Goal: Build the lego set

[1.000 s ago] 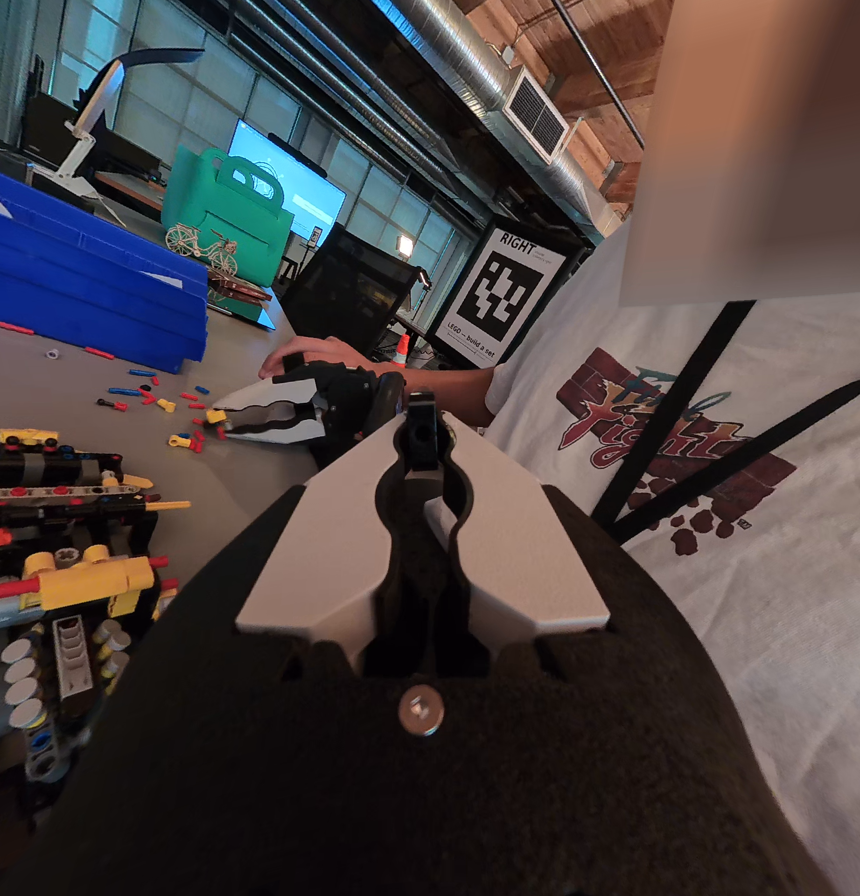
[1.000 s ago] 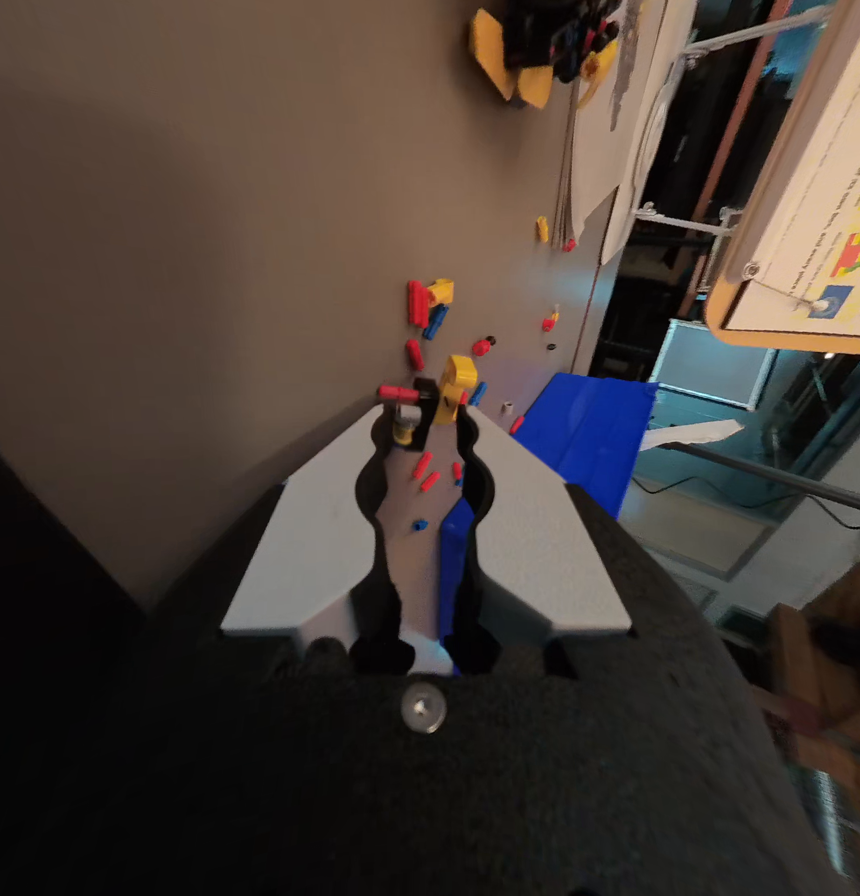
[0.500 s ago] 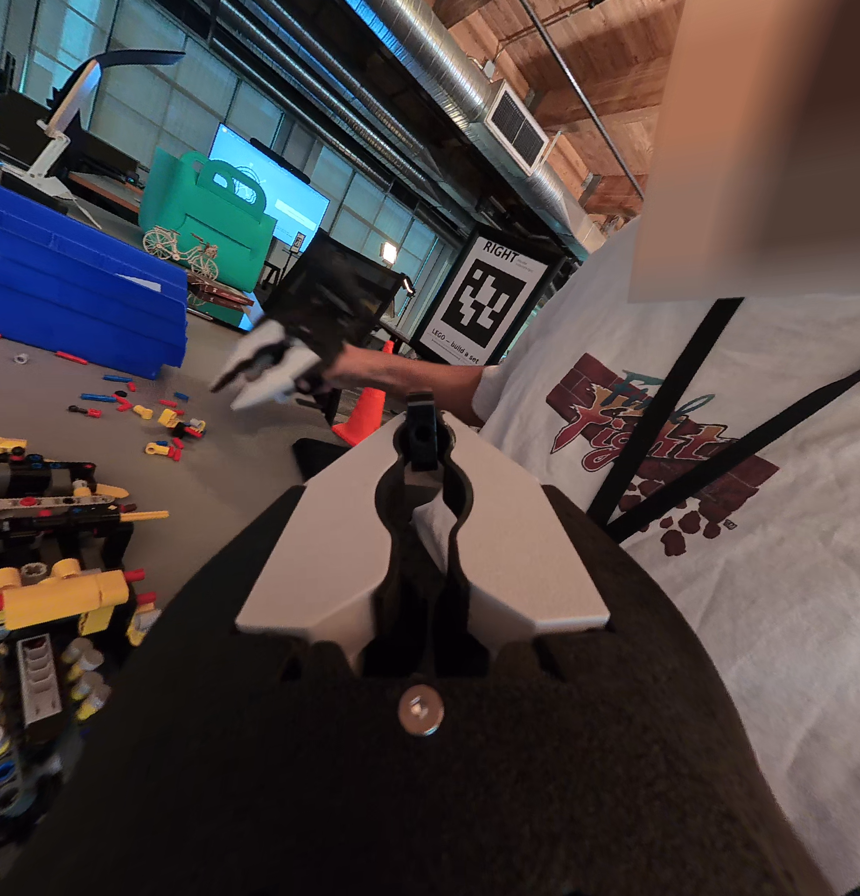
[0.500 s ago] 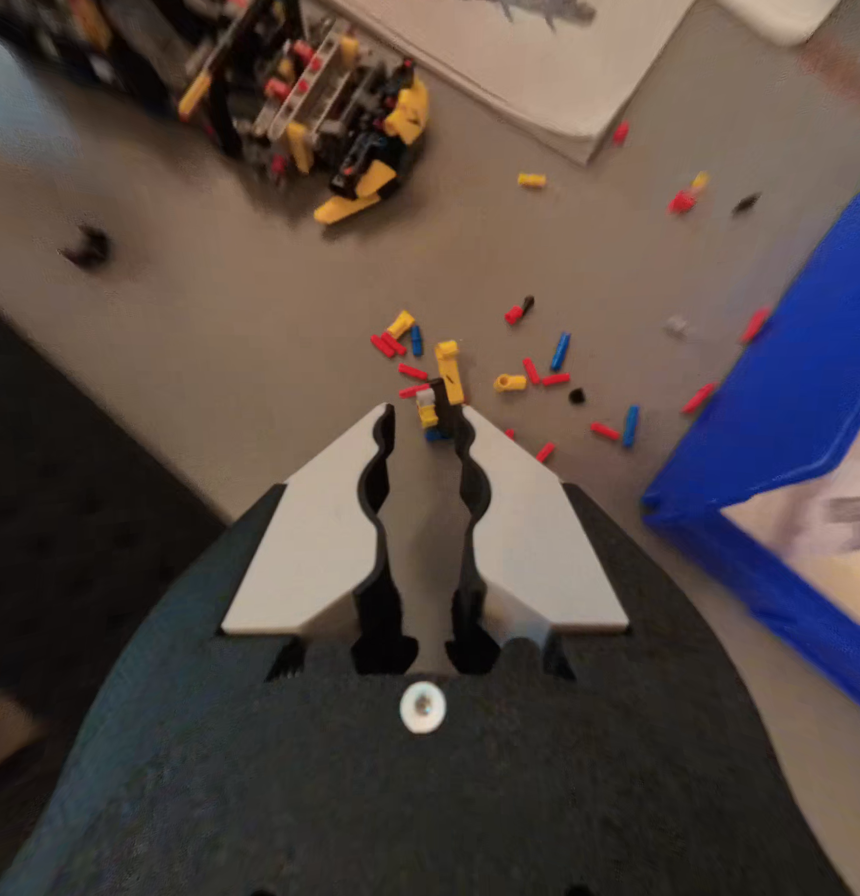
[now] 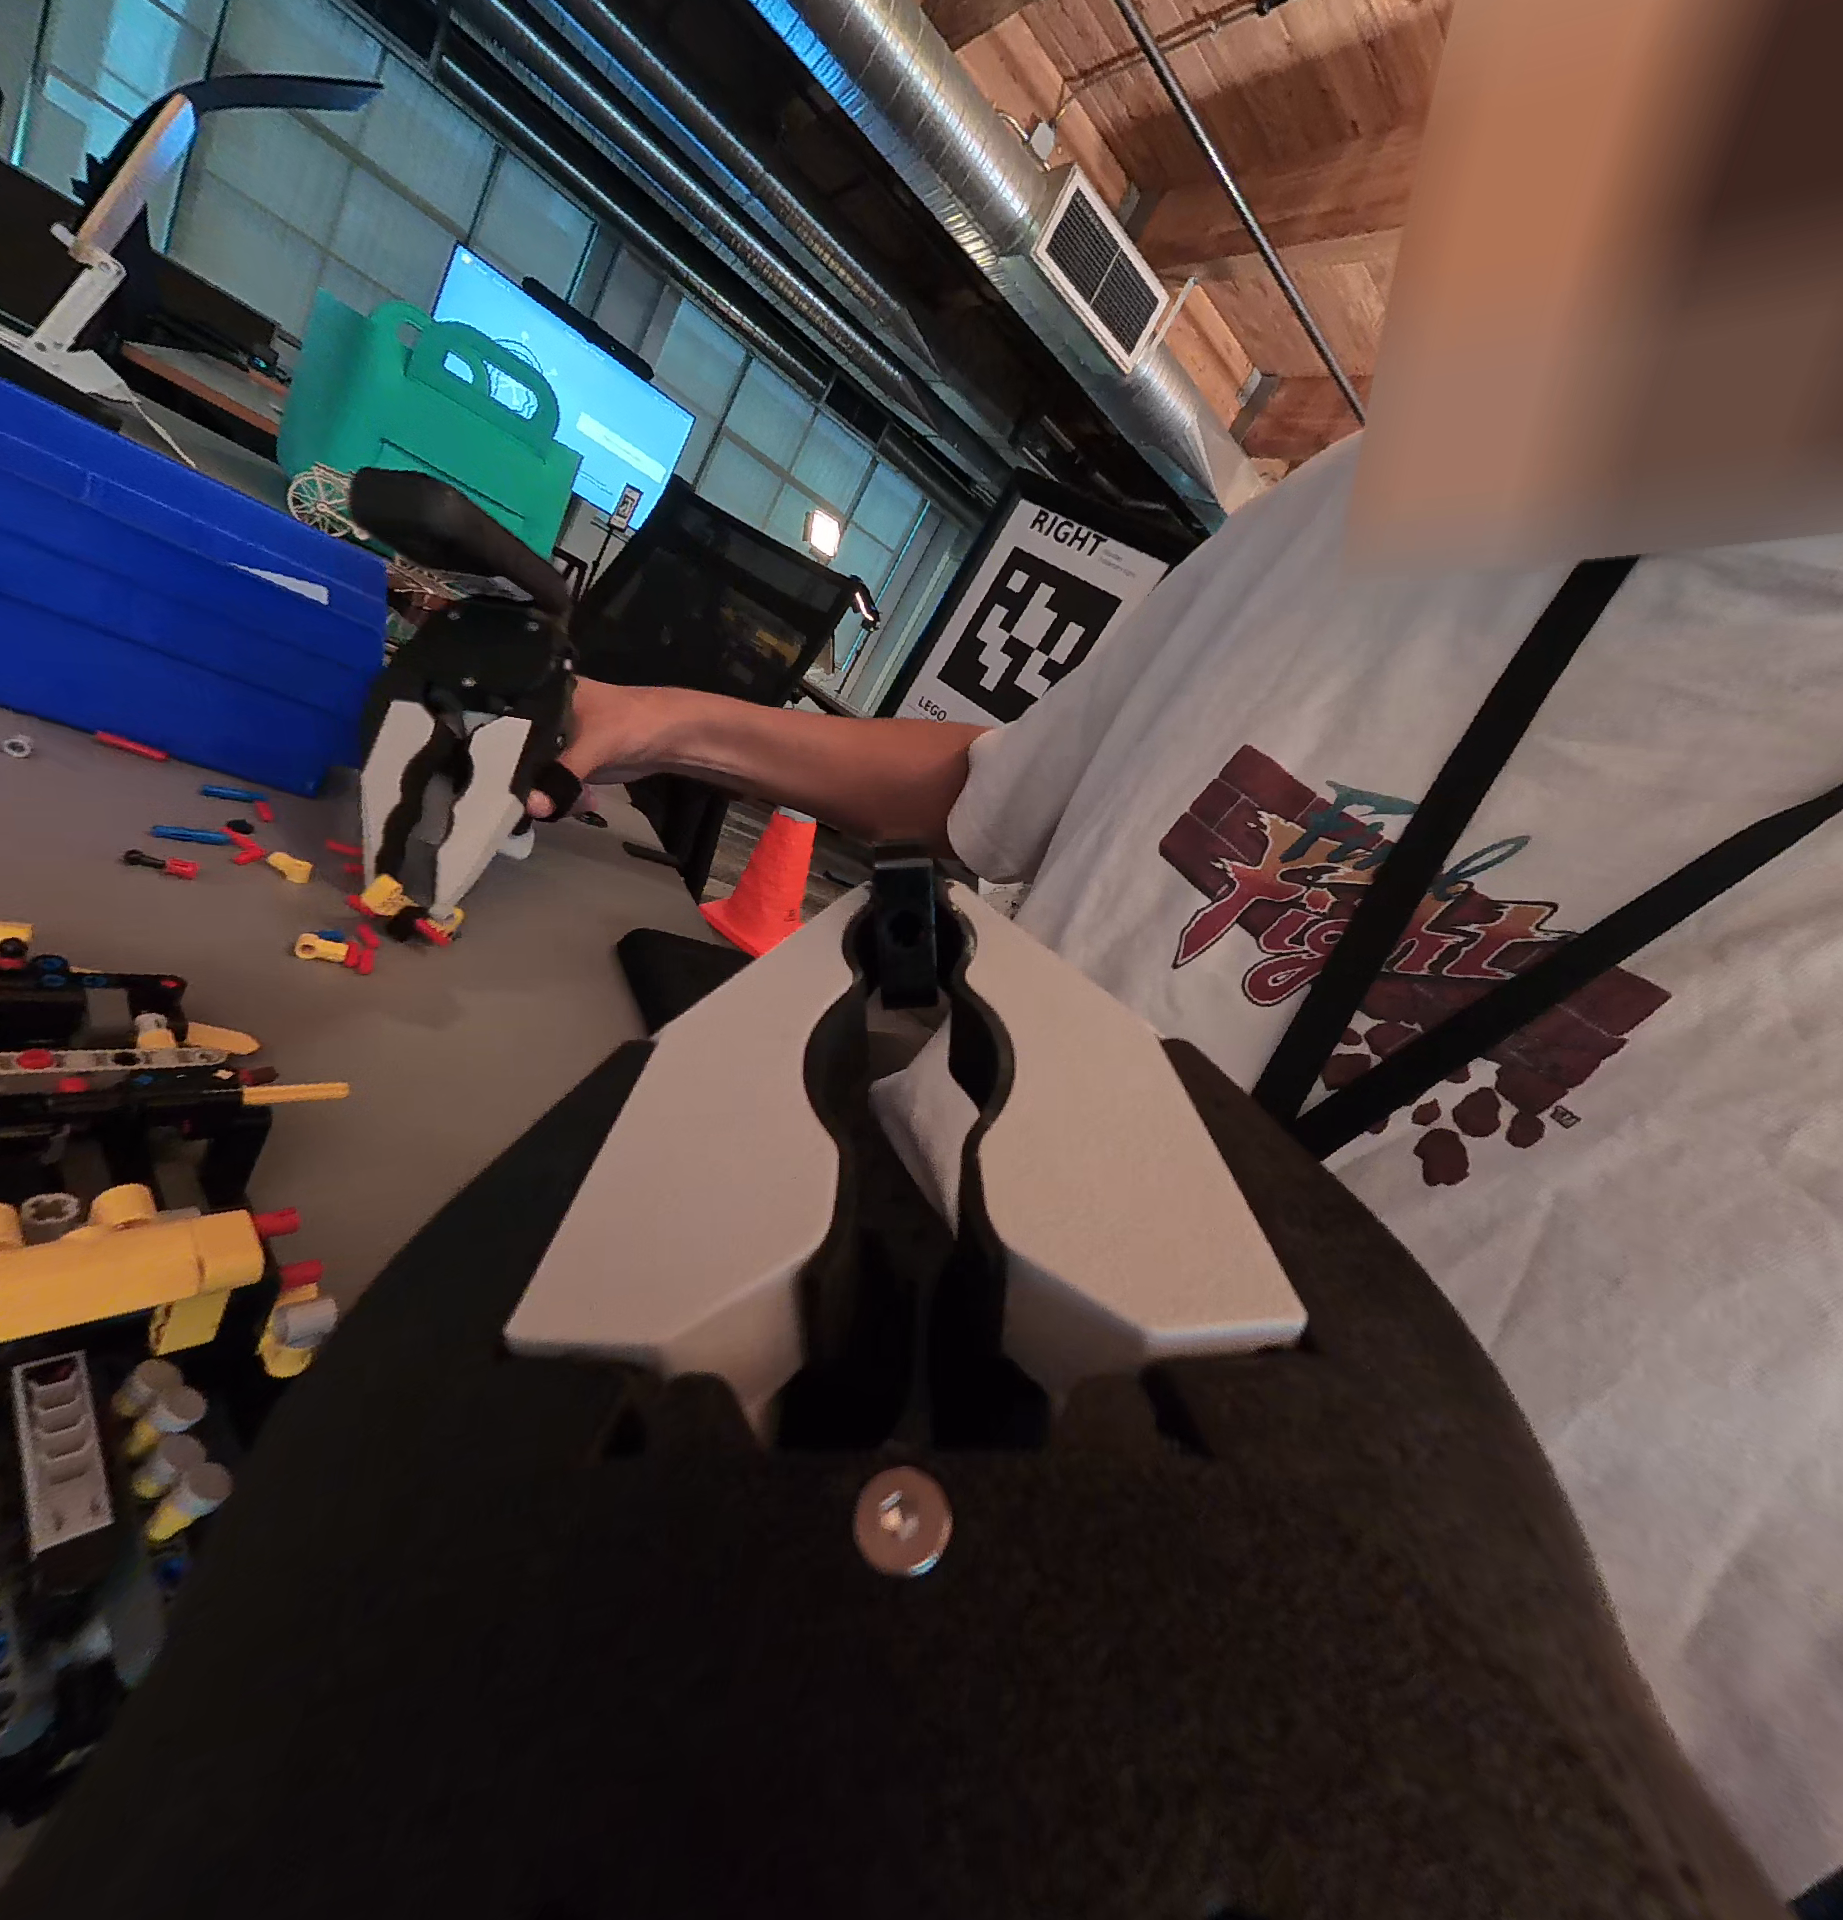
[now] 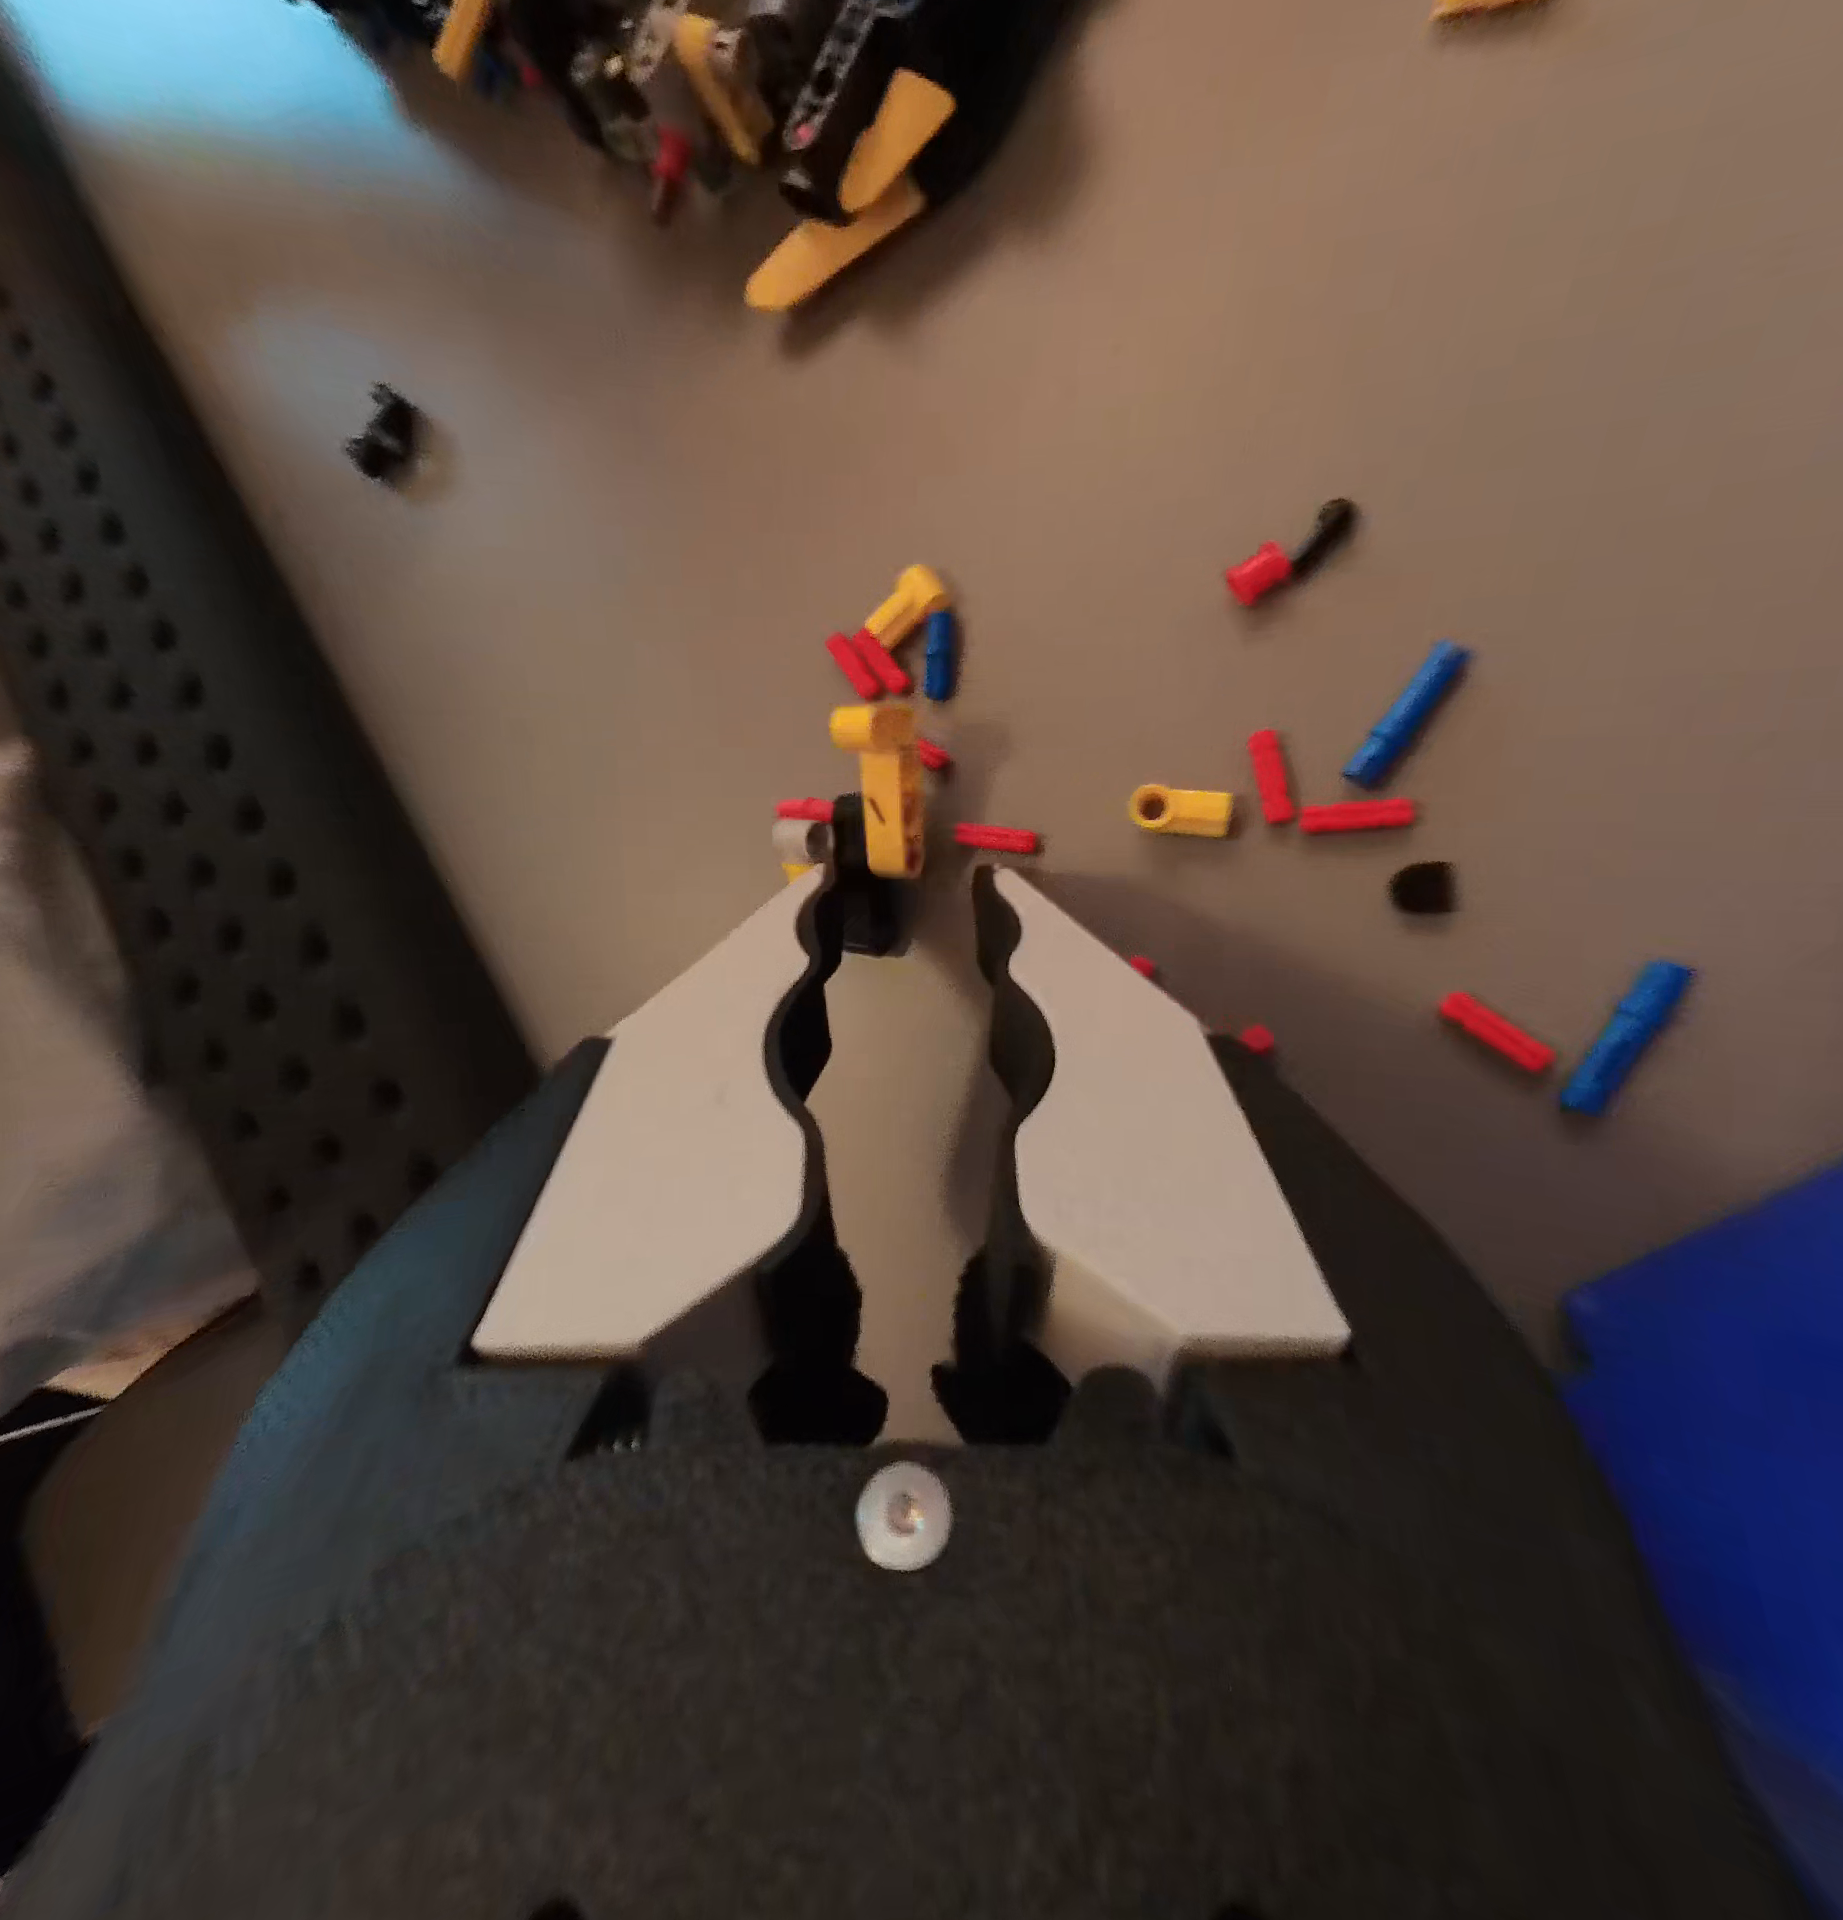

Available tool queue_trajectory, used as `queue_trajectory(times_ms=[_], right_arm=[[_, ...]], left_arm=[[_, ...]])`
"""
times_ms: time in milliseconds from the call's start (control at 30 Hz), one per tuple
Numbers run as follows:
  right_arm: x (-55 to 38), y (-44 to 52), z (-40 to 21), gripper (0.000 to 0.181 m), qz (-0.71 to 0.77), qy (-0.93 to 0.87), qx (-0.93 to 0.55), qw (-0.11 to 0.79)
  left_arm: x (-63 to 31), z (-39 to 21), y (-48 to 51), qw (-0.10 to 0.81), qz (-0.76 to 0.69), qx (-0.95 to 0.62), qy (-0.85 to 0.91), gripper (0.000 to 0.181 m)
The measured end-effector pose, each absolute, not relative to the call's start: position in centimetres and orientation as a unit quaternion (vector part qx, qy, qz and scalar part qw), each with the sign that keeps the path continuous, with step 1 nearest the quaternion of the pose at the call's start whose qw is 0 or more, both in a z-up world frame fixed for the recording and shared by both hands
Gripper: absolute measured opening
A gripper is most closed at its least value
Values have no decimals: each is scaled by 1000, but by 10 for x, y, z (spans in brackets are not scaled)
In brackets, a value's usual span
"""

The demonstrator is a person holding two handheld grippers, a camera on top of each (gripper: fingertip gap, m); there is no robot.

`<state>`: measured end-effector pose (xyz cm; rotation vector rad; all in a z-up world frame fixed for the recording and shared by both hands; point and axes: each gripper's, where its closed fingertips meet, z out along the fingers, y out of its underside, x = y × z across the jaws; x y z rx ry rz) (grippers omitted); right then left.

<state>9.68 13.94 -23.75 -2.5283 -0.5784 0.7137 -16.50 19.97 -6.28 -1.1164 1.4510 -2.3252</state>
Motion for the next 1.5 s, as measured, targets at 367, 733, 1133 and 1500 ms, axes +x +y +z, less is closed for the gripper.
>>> queue_trajectory(times_ms=[367, 733, 1133, 1500], right_arm=[[57, 128, -240, 0, 280, -254, -903, 204], [42, 137, -227, 23, 378, -151, -886, 223], [40, 156, -208, 7, 163, -274, -914, 250], [46, 155, -219, 7, 10, -343, -914, 216]], left_arm=[[-164, -65, 195, 80, -783, -372, 493, 7], [-166, -63, 192, 81, -782, -367, 497, 8], [-165, -63, 193, 87, -779, -370, 499, 7], [-166, -62, 190, 91, -775, -368, 506, 7]])
